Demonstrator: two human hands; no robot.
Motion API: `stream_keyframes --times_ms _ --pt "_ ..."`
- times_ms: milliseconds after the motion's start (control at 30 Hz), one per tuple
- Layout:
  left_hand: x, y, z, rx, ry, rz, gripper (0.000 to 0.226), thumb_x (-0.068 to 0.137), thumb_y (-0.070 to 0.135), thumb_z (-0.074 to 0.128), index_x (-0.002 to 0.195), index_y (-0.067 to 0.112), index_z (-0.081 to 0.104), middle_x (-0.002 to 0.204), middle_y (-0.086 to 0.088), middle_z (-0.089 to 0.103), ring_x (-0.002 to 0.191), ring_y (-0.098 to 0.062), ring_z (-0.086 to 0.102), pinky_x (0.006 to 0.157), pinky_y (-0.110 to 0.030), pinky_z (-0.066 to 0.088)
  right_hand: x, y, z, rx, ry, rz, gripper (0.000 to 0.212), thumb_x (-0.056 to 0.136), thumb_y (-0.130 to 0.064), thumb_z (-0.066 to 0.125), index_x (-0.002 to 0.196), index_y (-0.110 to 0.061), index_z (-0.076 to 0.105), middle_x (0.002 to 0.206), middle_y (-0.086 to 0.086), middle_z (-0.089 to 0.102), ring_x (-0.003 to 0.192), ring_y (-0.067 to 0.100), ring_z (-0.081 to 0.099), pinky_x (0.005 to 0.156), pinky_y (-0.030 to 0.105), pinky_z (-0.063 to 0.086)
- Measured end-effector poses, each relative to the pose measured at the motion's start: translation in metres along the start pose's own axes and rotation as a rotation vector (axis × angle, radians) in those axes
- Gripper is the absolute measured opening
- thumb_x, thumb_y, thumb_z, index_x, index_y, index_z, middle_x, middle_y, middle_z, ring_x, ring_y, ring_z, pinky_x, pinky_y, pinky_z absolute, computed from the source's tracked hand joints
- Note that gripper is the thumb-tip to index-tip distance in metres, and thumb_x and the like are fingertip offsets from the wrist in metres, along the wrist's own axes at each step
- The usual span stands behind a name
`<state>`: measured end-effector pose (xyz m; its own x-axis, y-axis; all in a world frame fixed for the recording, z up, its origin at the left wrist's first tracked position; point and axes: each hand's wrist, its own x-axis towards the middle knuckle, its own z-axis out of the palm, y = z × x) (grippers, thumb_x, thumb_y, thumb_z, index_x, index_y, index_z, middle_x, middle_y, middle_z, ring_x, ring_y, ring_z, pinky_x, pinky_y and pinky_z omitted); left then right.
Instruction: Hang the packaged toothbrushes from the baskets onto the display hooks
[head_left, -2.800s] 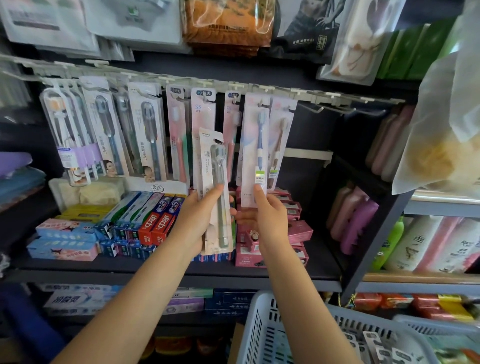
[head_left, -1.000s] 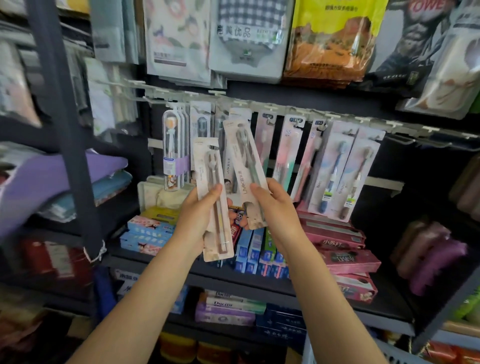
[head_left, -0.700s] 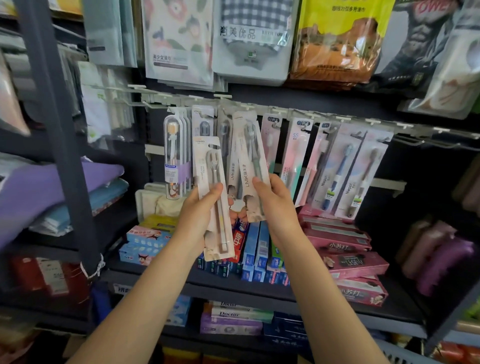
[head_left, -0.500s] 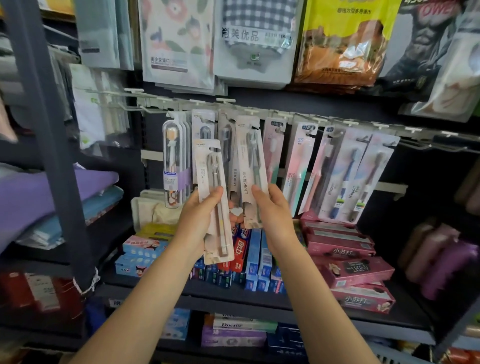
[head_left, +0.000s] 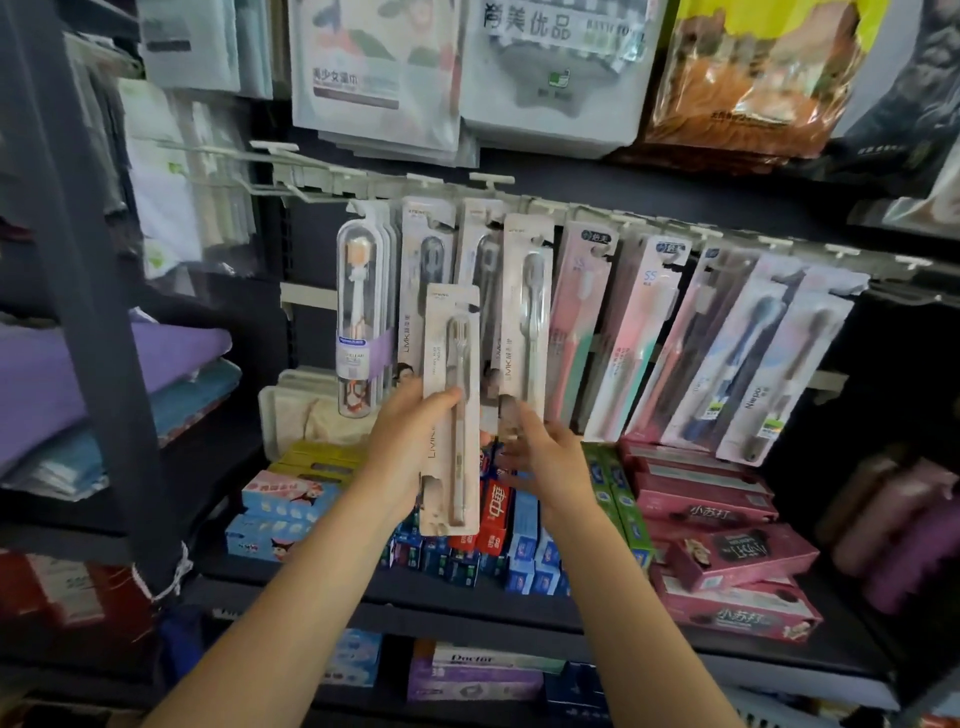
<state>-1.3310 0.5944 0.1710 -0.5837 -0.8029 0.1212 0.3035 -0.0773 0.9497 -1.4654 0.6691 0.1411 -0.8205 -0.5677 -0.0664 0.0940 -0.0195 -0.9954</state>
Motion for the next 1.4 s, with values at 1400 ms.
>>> stream_keyframes --times_ms 1400 --pt "0.022 0.038 0.007 0.166 -0.181 0.120 0.014 0.099 0.022 0.062 0.098 0.016 0.075 0.079 0.006 0.076 0.070 -0.006 0.071 0.064 -0.021 0.053 -0.040 -0.065 0.017 -0.333 0.016 -0.658 0.017 0.101 -0.027 0.061 0.087 -0.019 0.067 0.079 0.014 0.069 0.071 0.036 0.068 0.063 0.052 0.056"
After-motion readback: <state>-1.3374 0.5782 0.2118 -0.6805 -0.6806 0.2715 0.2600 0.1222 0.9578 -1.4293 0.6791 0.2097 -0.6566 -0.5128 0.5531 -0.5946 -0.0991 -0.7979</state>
